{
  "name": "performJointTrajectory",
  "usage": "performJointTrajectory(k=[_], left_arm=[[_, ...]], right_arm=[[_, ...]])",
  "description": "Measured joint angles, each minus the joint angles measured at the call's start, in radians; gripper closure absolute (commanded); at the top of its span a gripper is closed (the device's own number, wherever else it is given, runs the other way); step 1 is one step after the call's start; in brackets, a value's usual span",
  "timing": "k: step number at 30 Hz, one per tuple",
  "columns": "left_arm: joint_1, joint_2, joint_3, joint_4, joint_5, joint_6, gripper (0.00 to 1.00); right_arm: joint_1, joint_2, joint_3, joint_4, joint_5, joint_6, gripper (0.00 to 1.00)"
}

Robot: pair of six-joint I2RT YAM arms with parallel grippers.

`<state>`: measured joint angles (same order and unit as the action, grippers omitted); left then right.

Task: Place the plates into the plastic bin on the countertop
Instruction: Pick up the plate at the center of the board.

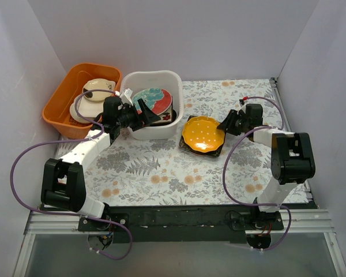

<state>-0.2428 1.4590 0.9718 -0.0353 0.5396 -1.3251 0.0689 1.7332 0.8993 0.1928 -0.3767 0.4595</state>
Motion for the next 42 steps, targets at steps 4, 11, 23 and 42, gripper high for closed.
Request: performJointTrajectory(k=[4,11,23,42], left_arm=[[0.0,-0.003,-0.009,0.014,0.003,0.0,0.2],[0.0,-0.004,-0.01,0.014,0.007,0.002,0.2],[0.0,-0.004,-0.013,0.019,0.008,0.001,0.2],[-0.001,-0.004,-0.01,0.018,0.029,0.004,0.18]], right_arm=[[0.016,0.032,0.02,0.006,-0.003,-0.001,0.56],[0.036,0.04,0.023,0.011,0.018,-0.026,0.79],[0.045,0.04,0.021,0.006,0.045,-0.061,0.99],[0.046,-0.033,-0.036,-0.011,0.087,-0.047,0.99]])
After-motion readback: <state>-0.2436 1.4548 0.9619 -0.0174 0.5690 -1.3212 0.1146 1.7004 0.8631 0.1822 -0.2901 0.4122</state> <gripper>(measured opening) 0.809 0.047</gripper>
